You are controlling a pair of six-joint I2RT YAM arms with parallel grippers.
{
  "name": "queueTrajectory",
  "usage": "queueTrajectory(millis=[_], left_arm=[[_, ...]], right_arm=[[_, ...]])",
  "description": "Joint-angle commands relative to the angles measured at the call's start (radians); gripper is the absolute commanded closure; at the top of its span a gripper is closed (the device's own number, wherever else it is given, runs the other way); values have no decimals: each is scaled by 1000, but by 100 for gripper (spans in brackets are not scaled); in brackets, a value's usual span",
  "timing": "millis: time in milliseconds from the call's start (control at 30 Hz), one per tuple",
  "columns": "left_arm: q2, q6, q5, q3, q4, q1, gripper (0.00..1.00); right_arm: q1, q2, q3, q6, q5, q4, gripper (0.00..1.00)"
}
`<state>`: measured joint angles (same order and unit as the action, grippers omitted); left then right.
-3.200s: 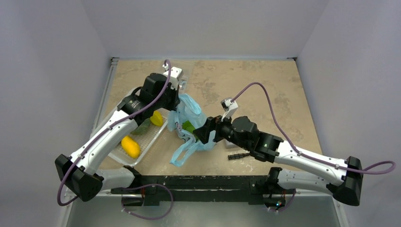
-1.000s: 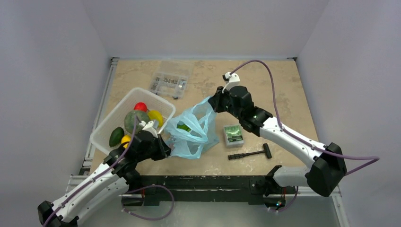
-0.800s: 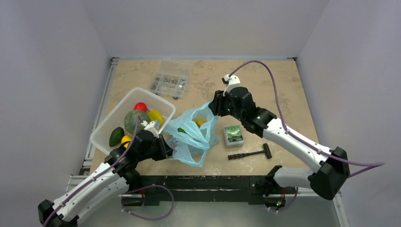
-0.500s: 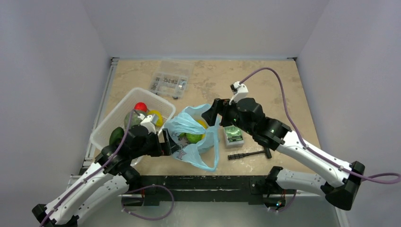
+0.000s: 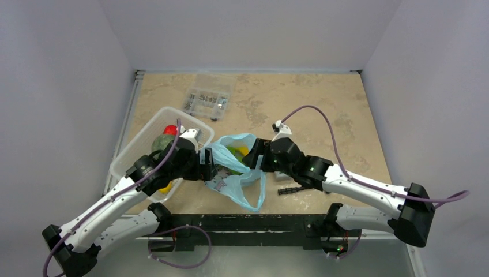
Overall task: Take the fake fruits out of the plastic bag
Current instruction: Adjust the plastic bag at the center of the board.
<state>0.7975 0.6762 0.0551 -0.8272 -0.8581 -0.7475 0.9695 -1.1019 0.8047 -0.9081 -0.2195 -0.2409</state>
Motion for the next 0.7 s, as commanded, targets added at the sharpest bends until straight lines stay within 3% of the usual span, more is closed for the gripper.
queueTrajectory(millis=[0, 67, 200, 333, 400, 433, 500, 667], left_arm=[[-22, 22, 209, -10, 0, -1, 24], [-56, 42, 209, 22, 20, -2, 40], [-113, 65, 152, 100, 42, -2, 50], [-181, 91, 30, 172, 27, -2, 48], [-232, 103, -38, 191, 8, -2, 41], [-265, 111, -82, 198, 11, -9, 32], [-330, 139, -191, 210, 26, -12, 23], [-460, 228, -329, 205, 55, -12, 21]], right_arm=[[47, 0, -84, -29, -70, 90, 39], [69, -3, -128, -23, -98, 91, 58], [118, -10, -188, -13, -115, 109, 69], [184, -37, -187, 11, -122, 147, 71], [221, -65, -179, 19, -127, 162, 72], [236, -87, -175, 19, -129, 168, 72], [264, -116, -164, 21, -139, 167, 64], [307, -137, -128, 27, -169, 130, 31]])
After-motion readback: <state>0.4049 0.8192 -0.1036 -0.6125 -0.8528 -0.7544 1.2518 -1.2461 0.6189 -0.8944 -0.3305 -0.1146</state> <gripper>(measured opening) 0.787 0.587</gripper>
